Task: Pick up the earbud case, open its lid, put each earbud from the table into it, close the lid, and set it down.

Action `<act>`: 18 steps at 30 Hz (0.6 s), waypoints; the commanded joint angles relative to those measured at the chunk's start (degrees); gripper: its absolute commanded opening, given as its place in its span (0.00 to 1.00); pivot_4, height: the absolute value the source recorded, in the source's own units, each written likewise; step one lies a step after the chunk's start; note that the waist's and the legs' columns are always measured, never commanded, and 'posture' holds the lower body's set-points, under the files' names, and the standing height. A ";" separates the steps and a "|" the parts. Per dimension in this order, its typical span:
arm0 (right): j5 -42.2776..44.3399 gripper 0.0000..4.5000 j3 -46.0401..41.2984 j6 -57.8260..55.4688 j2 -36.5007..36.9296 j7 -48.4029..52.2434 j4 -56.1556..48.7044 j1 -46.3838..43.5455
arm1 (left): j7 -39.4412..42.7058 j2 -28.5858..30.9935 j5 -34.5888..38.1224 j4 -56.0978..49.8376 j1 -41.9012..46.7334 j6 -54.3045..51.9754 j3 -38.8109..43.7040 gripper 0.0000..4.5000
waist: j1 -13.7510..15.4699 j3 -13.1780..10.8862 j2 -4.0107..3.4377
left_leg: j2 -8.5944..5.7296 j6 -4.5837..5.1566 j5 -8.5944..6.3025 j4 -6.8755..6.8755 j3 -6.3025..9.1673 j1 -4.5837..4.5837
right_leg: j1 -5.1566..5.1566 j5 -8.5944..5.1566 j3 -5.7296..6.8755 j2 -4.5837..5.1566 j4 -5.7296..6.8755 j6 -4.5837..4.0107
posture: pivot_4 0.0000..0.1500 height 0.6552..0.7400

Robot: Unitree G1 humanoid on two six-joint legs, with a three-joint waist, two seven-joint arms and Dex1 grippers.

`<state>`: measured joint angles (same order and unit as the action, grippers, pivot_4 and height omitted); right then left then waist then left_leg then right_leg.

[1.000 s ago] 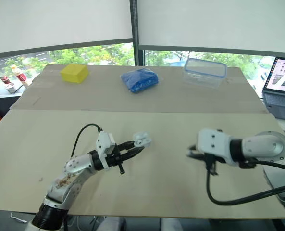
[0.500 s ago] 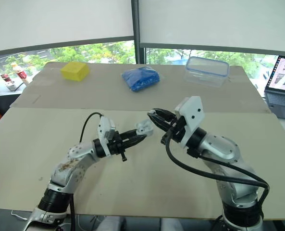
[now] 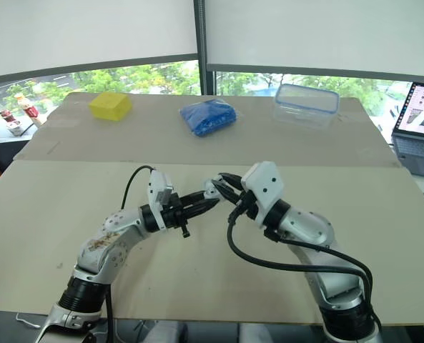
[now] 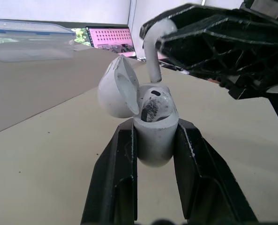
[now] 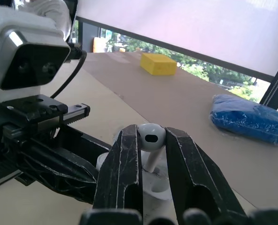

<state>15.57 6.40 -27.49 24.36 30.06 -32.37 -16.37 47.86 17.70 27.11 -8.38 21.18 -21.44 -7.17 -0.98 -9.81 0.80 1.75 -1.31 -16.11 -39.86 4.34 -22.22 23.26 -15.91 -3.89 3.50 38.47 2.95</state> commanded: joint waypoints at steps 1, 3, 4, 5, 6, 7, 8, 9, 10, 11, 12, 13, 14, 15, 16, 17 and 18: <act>-1.90 0.08 0.36 3.33 1.09 0.68 0.09 0.68 | 0.45 -0.07 0.59 -1.22 0.81 0.97 0.84 0.13 | 0.00 0.00 0.00 | 0.00 0.00 0.00 0.00 0.00 0.00 | 0.00 0.00 0.00 0.00 0.00 0.00 | 1.00 0.36; -2.84 0.08 0.76 4.35 1.51 0.97 0.60 0.93 | 0.61 0.05 0.55 -1.19 0.74 1.12 0.85 0.13 | -0.03 0.00 0.00 | -0.01 0.00 0.00 0.00 0.00 -0.01 | 0.00 0.00 0.00 0.01 -0.01 0.00 | 1.00 0.36; -3.30 0.08 0.91 4.84 1.67 1.07 0.81 1.00 | 0.72 0.10 0.52 -1.17 0.73 1.20 0.86 0.13 | -0.03 0.00 0.00 | -0.01 0.00 0.00 0.00 0.00 0.00 | 0.00 0.00 0.00 0.00 -0.01 0.00 | 1.00 0.36; -4.14 0.08 1.12 5.58 1.89 1.03 1.17 0.93 | 0.87 0.17 0.49 -1.16 0.72 1.27 0.87 0.13 | -0.03 0.00 0.00 | 0.00 0.00 0.00 0.00 0.00 0.01 | 0.00 0.00 0.00 0.00 -0.01 0.00 | 1.00 0.36; -4.80 0.08 1.30 6.12 2.03 1.06 1.49 0.87 | 1.01 0.22 0.44 -1.19 0.68 1.37 0.86 0.13 | -0.04 0.00 0.00 | 0.00 0.00 0.00 0.00 0.00 0.00 | 0.00 0.00 0.00 0.00 -0.01 0.00 | 1.00 0.36; -5.24 0.08 1.46 6.55 2.11 1.10 1.77 0.81 | 1.17 0.28 0.38 -1.22 0.66 1.48 0.80 0.13 | -0.03 0.00 0.00 | 0.00 0.00 0.00 0.00 0.00 0.00 | 0.00 0.00 0.00 0.00 -0.01 0.00 | 1.00 0.36; -5.52 0.08 1.57 6.87 2.14 1.15 1.98 0.79 | 1.26 0.33 0.34 -1.24 0.64 1.55 0.76 0.13 | -0.04 0.00 0.00 | 0.00 0.00 0.00 0.00 0.00 0.00 | 0.00 0.00 0.00 0.00 -0.01 0.00 | 1.00 0.36; -5.59 0.08 1.63 6.96 2.08 1.18 2.05 0.80 | 1.38 0.38 0.31 -1.31 0.61 1.64 0.69 0.13 | -0.04 0.00 0.00 | 0.00 0.00 0.00 0.00 0.00 0.00 | 0.00 0.00 0.00 0.00 -0.01 0.00 | 1.00 0.36; -5.62 0.08 1.71 6.90 2.05 1.26 2.11 0.81 | 1.44 0.41 0.30 -1.35 0.60 1.69 0.65 0.13 | -0.03 0.00 0.00 | 0.00 0.00 0.00 0.00 0.00 0.00 | 0.00 0.00 0.00 0.00 -0.01 0.00 | 1.00 0.36; -5.89 0.08 2.00 6.77 2.24 1.49 2.12 0.82 | 1.45 0.42 0.30 -1.44 0.54 1.75 0.63 0.13 | -0.03 0.00 0.00 | 0.00 0.00 0.00 0.00 0.00 0.00 | 0.00 0.00 0.00 0.00 -0.01 0.00 | 1.00 0.36; -5.95 0.08 2.22 6.33 2.37 1.69 2.03 0.87 | 1.55 0.43 0.27 -1.49 0.50 1.96 0.59 0.13 | -0.03 0.00 0.00 | 0.00 0.00 0.00 0.00 0.00 0.00 | 0.00 0.00 0.00 0.00 -0.01 0.00 | 1.00 0.36; -6.00 0.08 2.37 6.02 2.46 1.83 1.93 0.94 | 1.61 0.43 0.25 -1.54 0.45 2.10 0.57 0.13 | -0.03 0.00 0.00 | 0.00 0.00 0.00 0.00 0.00 0.00 | 0.00 0.00 0.00 0.00 -0.01 0.00 | 1.00 0.36; -5.79 0.08 2.40 5.60 2.47 1.98 1.80 1.01 | 1.64 0.42 0.19 -1.57 0.43 2.23 0.54 0.13 | -0.03 0.00 0.00 | 0.00 0.00 0.00 0.00 0.00 0.00 | 0.00 0.00 0.00 0.00 -0.01 0.00 | 1.00 0.36; -4.61 0.19 1.96 4.42 2.11 1.99 1.22 1.12 | 1.94 0.55 -0.07 -1.55 0.45 2.65 0.35 0.13 | -0.03 0.00 0.00 | 0.00 0.00 0.00 0.00 0.00 0.00 | 0.00 0.00 0.00 0.00 -0.01 0.00 | 1.00 0.36; -3.29 0.32 1.46 2.83 1.87 2.01 0.55 1.18 | 2.18 0.65 -0.31 -1.54 0.45 2.98 0.18 0.13 | -0.03 0.00 0.00 | 0.00 0.00 0.00 0.00 0.00 0.00 | 0.00 0.00 0.00 0.00 -0.01 0.00 | 1.00 0.36; -2.09 0.39 1.00 1.19 1.85 2.11 -0.21 1.18 | 2.41 0.75 -0.50 -1.53 0.42 3.22 0.04 0.13 | -0.03 0.00 0.00 | 0.00 0.00 0.00 0.00 0.00 0.00 | 0.00 0.00 0.00 0.00 0.00 0.00 | 1.00 0.36; -0.98 0.47 0.26 -0.59 1.82 1.91 -1.05 1.02 | 2.65 0.87 -0.73 -1.47 0.41 3.46 -0.12 0.13 | -0.02 0.00 0.00 | 0.00 0.00 0.00 0.00 0.00 0.00 | 0.00 0.00 0.00 0.00 -0.01 0.00 | 1.00 0.36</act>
<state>12.20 7.34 -25.11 26.28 31.60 -30.59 -15.27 49.54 18.97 26.41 -8.02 20.88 -20.90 -7.33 -1.00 -9.81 0.80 1.75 -1.31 -16.11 -39.86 4.34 -22.23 23.26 -15.91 -3.89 3.50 38.46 2.95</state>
